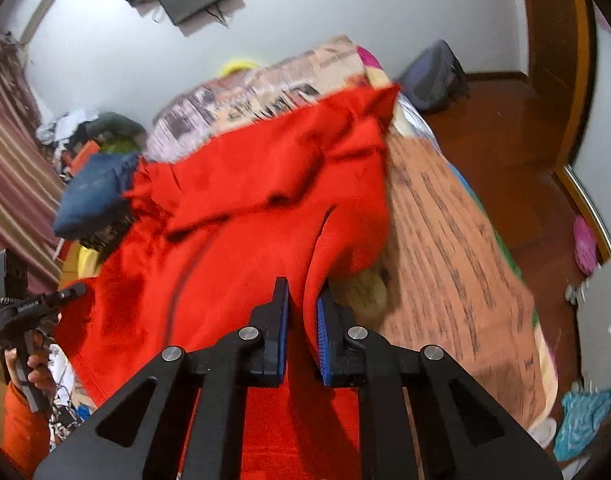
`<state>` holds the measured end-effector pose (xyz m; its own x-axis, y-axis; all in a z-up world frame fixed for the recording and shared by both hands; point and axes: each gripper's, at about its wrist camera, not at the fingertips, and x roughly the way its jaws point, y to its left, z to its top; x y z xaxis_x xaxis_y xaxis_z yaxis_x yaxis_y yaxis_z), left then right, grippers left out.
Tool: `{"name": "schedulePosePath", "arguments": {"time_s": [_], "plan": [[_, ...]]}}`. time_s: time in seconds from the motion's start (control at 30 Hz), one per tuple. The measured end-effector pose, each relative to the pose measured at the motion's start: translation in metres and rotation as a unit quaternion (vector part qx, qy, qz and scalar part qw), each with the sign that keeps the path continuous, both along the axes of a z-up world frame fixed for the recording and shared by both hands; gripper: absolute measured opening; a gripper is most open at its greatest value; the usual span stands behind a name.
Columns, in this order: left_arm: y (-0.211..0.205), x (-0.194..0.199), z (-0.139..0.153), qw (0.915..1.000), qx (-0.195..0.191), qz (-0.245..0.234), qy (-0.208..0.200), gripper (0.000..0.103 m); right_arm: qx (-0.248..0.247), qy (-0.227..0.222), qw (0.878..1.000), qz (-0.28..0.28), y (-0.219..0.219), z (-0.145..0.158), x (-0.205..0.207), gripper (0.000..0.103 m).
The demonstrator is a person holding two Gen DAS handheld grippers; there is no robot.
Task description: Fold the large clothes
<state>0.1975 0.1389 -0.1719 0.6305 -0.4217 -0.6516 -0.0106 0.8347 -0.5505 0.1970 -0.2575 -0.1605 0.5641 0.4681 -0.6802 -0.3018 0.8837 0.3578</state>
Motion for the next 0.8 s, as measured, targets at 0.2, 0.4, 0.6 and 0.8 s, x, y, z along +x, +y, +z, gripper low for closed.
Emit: {"name": "schedulePosePath", "arguments": {"time_s": [0.2, 0.4, 0.6, 0.8], "plan": [[0.005, 0.036, 0.058, 0.9972, 0.016, 0.005, -0.073, 0.003, -0.002, -0.046, 0.999, 0.012, 0.016, 0.026, 0.041, 0.011], [0.008, 0.099, 0.083, 0.9915, 0.072, 0.036, -0.103, 0.003, -0.019, -0.078, 0.997, -0.015, 0.022, 0.048, 0.104, 0.011], [0.012, 0.177, 0.063, 0.9837, 0.14, 0.08, -0.079, 0.003, -0.034, -0.042, 0.998, -0.044, 0.026, 0.032, 0.183, 0.011], [0.026, 0.236, 0.011, 0.9749, 0.195, 0.105, -0.017, 0.003, -0.064, 0.004, 0.997, -0.047, 0.036, -0.012, 0.231, 0.011]]}}
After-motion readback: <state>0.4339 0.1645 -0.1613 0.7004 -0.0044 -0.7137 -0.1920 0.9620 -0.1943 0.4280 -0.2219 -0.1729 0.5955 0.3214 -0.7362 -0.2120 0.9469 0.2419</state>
